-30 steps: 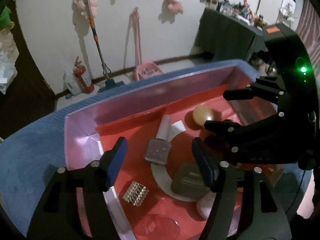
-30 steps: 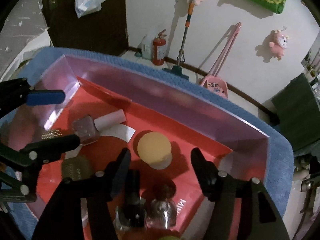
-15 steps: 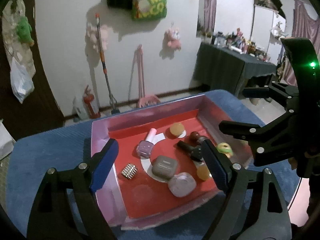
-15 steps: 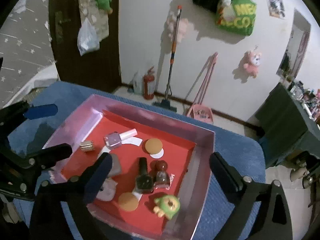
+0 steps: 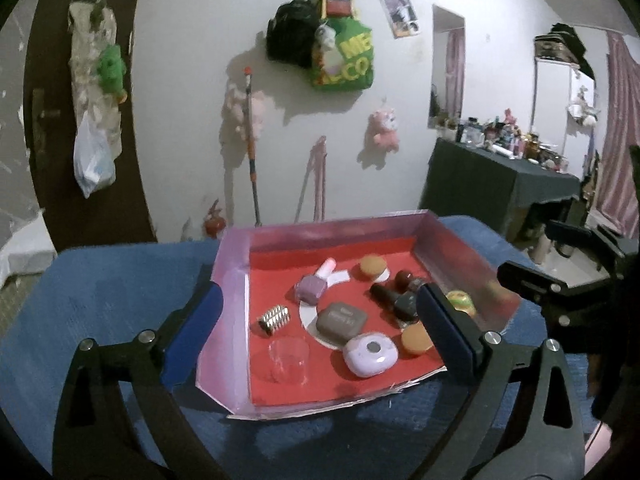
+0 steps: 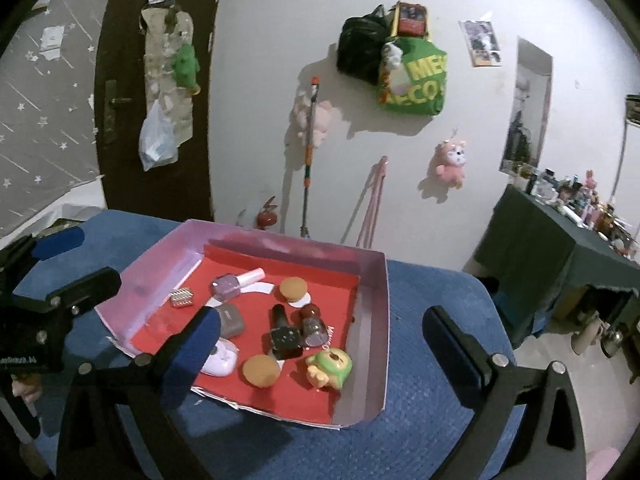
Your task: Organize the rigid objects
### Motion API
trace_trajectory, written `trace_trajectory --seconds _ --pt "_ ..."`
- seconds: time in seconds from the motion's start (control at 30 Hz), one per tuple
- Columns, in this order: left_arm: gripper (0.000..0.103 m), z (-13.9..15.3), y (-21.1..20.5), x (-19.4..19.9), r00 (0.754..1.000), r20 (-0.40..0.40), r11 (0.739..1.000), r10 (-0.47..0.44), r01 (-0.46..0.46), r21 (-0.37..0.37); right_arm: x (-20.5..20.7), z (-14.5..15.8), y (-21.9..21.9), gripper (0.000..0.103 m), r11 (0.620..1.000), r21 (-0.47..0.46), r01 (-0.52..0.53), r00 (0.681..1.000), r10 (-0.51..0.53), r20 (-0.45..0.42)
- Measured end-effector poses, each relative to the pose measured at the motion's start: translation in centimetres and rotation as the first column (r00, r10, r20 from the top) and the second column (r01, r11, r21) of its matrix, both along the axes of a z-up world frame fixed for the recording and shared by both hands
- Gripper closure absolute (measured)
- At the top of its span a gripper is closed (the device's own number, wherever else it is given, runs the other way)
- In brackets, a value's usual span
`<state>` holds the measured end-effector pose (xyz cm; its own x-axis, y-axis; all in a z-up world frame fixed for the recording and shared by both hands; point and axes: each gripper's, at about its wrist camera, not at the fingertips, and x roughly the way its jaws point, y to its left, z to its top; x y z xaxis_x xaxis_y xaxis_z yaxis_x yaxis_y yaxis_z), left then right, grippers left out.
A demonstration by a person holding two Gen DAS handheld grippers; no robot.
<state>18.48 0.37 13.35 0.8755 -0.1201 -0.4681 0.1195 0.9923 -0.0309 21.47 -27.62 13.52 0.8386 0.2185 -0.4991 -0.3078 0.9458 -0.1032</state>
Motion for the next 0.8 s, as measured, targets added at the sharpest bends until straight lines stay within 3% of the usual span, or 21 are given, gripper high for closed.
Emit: trace_trajectory --seconds 0.23,0.4,0.8 --pt "0.004 -3.3 -0.7 2.8 0.999 -0.036 0.999 0.036 -0.035 0.026 2.7 -4.6 0.6 0.0 0.999 0.006 0.043 0.999 -0.042 -0.02" --pt "0.004 -4.3 -1.0 3.8 0.998 -0.033 0.996 0.053 -0.051 0.067 3.9 -5.7 0.8 0.0 0.998 0.007 0.054 0.998 -0.054 -0.012" --pt "0.004 -6.2 -0.5 4.4 0.995 -0.065 0.996 0.076 -0.073 0.053 5.0 -7.8 1.1 0.0 0.997 0.026 0.071 0.997 -0.07 -0.046"
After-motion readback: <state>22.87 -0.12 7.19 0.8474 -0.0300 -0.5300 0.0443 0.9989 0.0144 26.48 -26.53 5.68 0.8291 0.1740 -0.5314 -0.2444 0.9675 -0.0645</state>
